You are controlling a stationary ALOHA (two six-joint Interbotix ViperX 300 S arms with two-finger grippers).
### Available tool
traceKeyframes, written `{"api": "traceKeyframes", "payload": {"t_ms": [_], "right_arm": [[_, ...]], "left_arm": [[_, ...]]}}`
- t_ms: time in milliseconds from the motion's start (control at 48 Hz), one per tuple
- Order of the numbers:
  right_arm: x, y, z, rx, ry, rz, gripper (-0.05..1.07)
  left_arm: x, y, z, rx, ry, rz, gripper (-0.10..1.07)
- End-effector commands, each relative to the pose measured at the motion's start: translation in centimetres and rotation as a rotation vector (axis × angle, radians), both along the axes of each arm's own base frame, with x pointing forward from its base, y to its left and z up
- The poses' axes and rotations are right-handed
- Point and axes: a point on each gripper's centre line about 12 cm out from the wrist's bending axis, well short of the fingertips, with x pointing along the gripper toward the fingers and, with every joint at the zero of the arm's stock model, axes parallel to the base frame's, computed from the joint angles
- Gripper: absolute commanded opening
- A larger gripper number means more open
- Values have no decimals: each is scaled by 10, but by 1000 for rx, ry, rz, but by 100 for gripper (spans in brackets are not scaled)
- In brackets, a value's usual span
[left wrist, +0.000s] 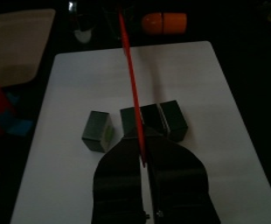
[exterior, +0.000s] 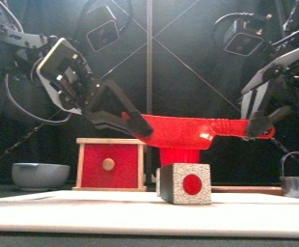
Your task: Cut sushi
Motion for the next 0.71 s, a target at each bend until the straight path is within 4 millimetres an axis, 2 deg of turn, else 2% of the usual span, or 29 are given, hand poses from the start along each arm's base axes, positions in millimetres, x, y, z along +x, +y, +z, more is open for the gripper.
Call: {"api": "traceKeyframes", "payload": {"t_ms": [0, 250, 688], "right_arm": [[1, 3, 2, 1, 0, 12, 9], [6, 2, 8, -27, -25, 31, 9], [8, 0, 3, -43, -13, 36, 9]], "left_arm": [[3, -7, 0, -8, -2, -8, 24], [2, -4, 1, -3, -18, 8, 24], [0, -3, -7, 4, 3, 13, 24]]}}
